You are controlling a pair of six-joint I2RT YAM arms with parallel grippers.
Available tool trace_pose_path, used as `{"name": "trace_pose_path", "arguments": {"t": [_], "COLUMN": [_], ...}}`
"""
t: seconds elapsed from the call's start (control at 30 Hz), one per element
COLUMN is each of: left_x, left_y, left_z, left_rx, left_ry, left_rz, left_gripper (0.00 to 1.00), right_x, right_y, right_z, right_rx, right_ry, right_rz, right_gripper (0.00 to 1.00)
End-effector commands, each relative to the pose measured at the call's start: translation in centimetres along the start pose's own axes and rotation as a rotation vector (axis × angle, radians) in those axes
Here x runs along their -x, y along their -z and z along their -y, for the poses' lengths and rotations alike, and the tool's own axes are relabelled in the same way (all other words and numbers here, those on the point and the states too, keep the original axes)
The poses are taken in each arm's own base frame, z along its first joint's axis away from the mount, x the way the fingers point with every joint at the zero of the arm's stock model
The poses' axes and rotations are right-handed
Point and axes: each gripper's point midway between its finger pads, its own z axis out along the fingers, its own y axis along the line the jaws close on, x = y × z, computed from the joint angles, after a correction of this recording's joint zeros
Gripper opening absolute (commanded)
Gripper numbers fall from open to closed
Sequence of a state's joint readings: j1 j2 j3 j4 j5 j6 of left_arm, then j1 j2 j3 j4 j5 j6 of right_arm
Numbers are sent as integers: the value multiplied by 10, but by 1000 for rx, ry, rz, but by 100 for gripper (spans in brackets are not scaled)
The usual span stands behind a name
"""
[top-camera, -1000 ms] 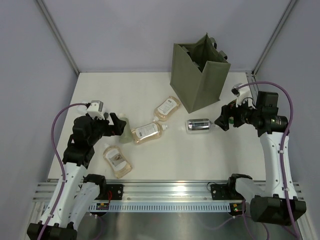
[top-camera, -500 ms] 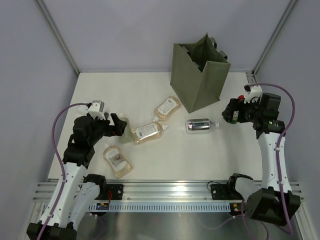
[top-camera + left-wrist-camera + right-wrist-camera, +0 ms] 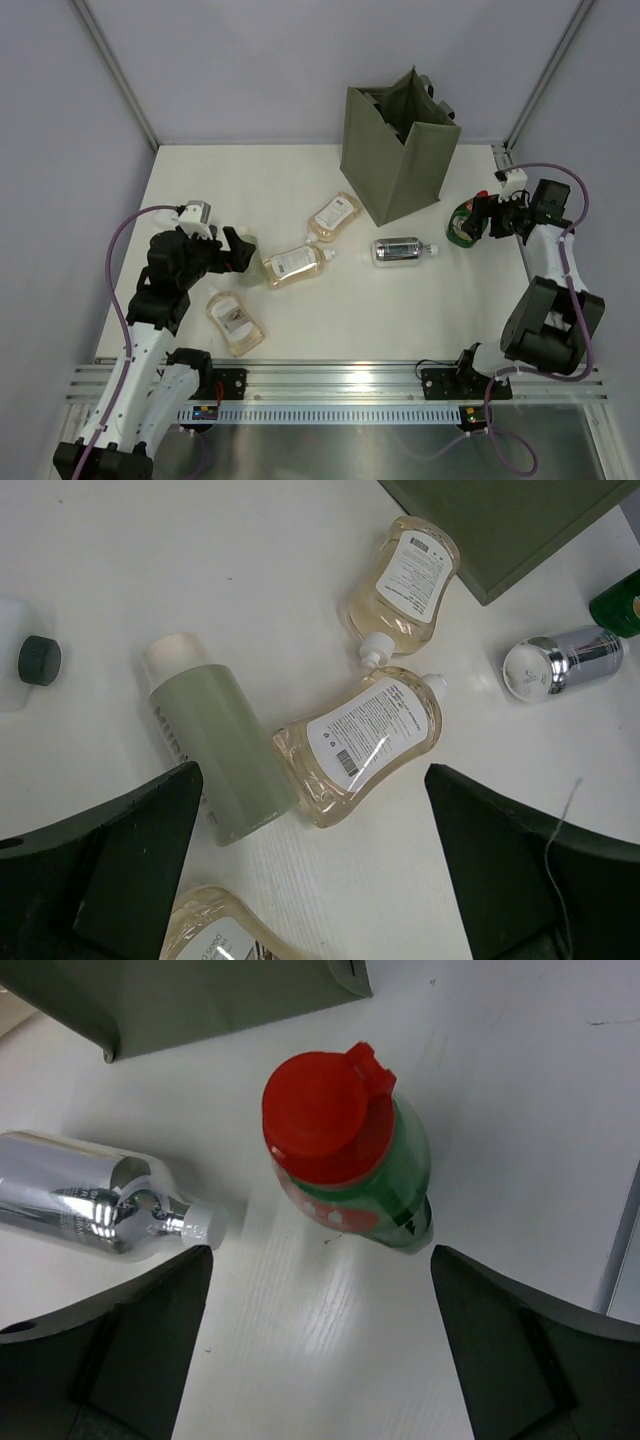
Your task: Place the personal care products into the canvas bag
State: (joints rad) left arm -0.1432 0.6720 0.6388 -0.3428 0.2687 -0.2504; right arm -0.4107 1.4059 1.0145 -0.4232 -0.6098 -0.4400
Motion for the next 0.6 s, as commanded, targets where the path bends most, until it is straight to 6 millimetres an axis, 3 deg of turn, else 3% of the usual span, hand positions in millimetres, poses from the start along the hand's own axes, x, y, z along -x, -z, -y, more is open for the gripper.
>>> {"name": "trace_pose_path", "arguments": {"t": [0.0,0.1,0.3,0.43,0.5,0.57], "left_x": [21,20,17,16,15,16], "left_y": [1,-1,-4,-6,-6,-5], "left_z": [11,9,8,7,7,7], "left_rx": [-45,-41,-36,-35,-35,-36], "left_ry": [-42,-42,-40,-38,-37,-38], "left_rz": [61,55,36,31,27,32], "left_gripper": [99,99,99,99,99,99], "right_x": [29,25,31,38,31,33], "right_y": [-14,-29,-45,-56,-63,-64], "right_z": [15,19,6,7,7,6], "right_rx": [50,112,243,305,343,367], "right_ry": [241,334,382,418,416,415], "right_rz": [58,46,81,86,63,47], "right_gripper": [100,100,98,91,87,75]}}
